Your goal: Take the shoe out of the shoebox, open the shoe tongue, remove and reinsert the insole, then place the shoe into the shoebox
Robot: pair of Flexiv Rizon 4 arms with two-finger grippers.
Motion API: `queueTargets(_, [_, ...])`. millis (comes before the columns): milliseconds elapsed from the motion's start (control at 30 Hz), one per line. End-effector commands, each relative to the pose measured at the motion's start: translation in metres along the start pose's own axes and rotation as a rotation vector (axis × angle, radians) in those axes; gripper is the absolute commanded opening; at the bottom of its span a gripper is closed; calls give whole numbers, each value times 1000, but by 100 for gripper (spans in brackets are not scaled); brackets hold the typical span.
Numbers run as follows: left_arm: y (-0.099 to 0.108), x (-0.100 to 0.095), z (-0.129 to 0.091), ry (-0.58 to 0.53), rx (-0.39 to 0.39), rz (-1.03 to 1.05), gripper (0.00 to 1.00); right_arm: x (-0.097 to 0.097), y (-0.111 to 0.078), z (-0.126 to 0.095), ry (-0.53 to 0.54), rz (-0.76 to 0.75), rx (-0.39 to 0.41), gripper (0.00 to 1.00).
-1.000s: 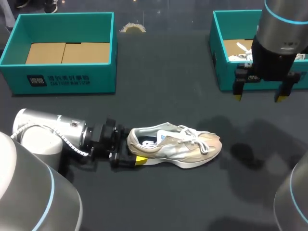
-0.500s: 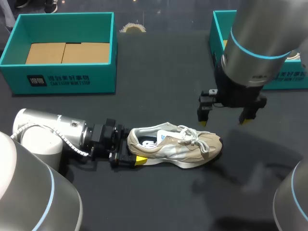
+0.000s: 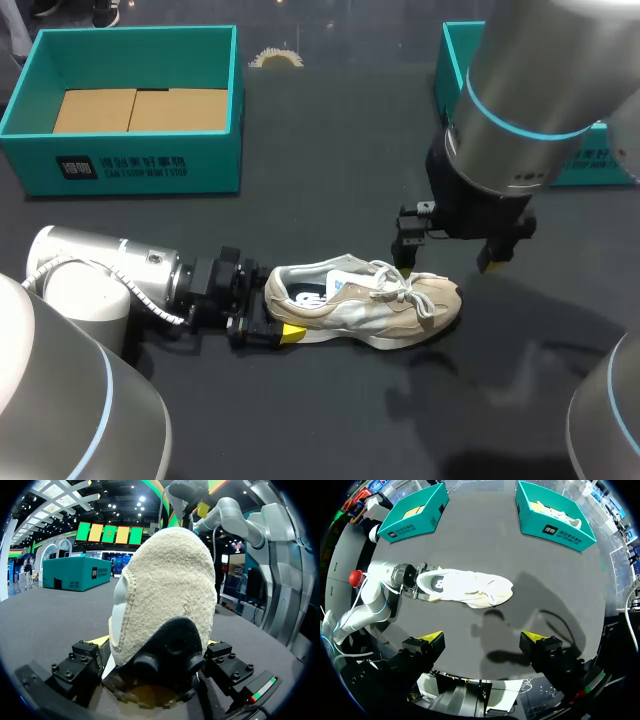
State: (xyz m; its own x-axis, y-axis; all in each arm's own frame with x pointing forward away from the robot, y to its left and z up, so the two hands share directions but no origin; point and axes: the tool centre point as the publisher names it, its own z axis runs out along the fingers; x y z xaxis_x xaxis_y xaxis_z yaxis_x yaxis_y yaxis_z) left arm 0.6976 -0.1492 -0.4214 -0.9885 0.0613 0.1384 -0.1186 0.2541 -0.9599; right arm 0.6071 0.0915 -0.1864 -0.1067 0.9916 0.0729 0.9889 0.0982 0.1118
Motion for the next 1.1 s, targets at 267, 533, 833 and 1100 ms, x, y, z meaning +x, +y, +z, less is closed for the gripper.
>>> queueTargets(267, [5, 3, -1, -2, 0, 0, 0, 69, -15, 18, -28, -117, 32, 100])
queueTargets(533, [5, 3, -1, -2, 0, 0, 0, 114, -25, 29, 18, -217, 84, 100])
queueTargets(833, [5, 3, -1, -2, 0, 0, 0, 114, -25, 29, 18, -217, 84, 100])
queueTargets(1100, [5, 3, -1, -2, 0, 0, 0, 149, -30, 44, 16, -243, 94, 100])
